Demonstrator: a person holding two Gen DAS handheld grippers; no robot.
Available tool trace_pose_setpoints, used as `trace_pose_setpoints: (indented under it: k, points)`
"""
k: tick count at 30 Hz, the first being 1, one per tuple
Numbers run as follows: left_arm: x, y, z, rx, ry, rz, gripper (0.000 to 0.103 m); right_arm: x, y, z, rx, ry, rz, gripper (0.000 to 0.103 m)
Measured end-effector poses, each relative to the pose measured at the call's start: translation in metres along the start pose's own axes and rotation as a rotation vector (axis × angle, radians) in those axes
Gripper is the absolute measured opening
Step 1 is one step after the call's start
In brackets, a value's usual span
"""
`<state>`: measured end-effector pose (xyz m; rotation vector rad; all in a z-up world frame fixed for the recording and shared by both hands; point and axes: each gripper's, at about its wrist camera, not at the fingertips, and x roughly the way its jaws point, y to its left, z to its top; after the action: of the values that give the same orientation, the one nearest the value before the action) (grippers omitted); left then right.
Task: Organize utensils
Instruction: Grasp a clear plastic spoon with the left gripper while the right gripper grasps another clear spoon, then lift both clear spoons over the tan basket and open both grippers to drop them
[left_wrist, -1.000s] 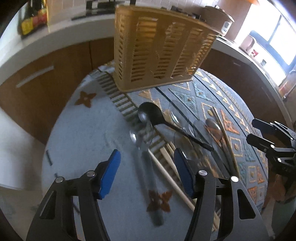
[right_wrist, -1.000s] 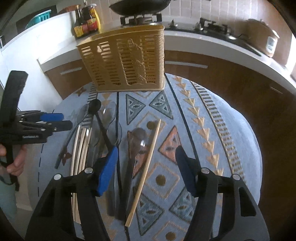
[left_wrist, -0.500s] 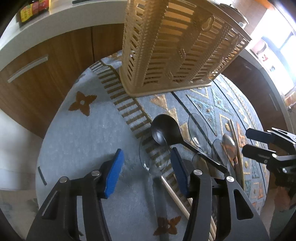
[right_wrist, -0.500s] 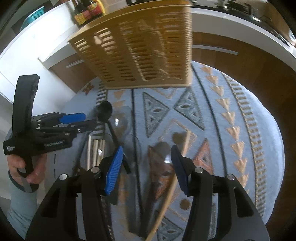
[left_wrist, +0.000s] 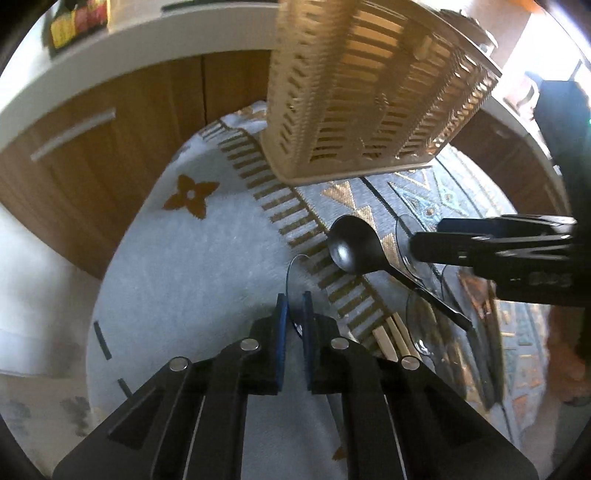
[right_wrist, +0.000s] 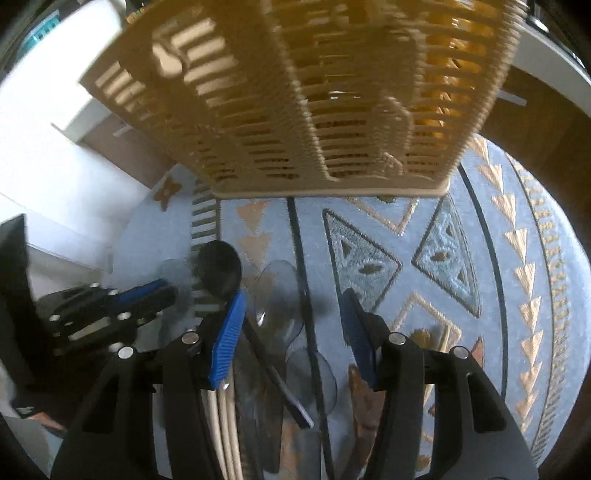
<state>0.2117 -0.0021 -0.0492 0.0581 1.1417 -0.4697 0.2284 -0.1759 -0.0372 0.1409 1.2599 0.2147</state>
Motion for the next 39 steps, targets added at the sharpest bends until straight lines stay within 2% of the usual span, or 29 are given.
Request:
trace_pose_setpoints:
  k: [2,5,9,10,14,15,19,22,23,25,27,30,34,39]
  points:
    - [-0.001,0.006,-0.001,-0.014,0.005,-0.031,0.006,0.007,0.007,0.004,-0.01,0.01,-0.017,0.044]
    - [-0.003,0.013,-0.001,-0.032,0.002,-0.049,0.006,0.014,0.019,0.008,-0.031,0.007,-0.07,0.044]
    - [-0.005,0.022,0.003,-0.056,-0.022,-0.051,0.036,0.025,0.039,0.007,-0.083,0.009,-0.148,0.044]
    - [-0.006,0.025,0.003,-0.068,-0.028,-0.063,0.04,0.027,0.044,0.006,-0.092,0.009,-0.162,0.044]
    - [-0.001,0.021,0.005,-0.068,-0.02,-0.079,0.042,0.034,0.056,0.004,-0.135,0.001,-0.228,0.031]
    - [0.001,0.017,0.005,-0.061,-0.014,-0.071,0.043,0.036,0.056,0.003,-0.13,0.004,-0.22,0.031]
    - [0.01,-0.006,0.008,0.004,-0.009,0.043,0.049,0.028,0.04,-0.004,-0.119,0.006,-0.198,0.031]
    - [0.014,-0.016,0.009,0.027,-0.001,0.12,0.049,0.019,0.024,-0.009,-0.119,-0.003,-0.178,0.031]
    - [0.015,-0.019,0.01,0.033,-0.002,0.145,0.047,0.016,0.021,-0.011,-0.124,-0.011,-0.167,0.031]
    - [0.014,-0.021,0.009,0.044,-0.013,0.191,0.033,0.004,0.013,-0.017,-0.132,-0.033,-0.137,0.031]
    - [0.011,-0.017,0.007,0.026,-0.026,0.161,0.032,-0.004,0.009,-0.024,-0.139,-0.068,-0.1,0.03]
    - [0.0,-0.005,0.0,-0.039,-0.099,0.074,0.032,-0.021,-0.004,-0.033,-0.13,-0.129,-0.028,0.031]
    - [-0.024,-0.002,-0.012,-0.07,-0.226,0.03,0.032,-0.049,-0.022,-0.045,-0.135,-0.238,0.042,0.031]
    - [-0.059,-0.01,-0.028,-0.065,-0.384,0.01,0.032,-0.084,-0.032,-0.076,-0.195,-0.381,0.126,0.031]
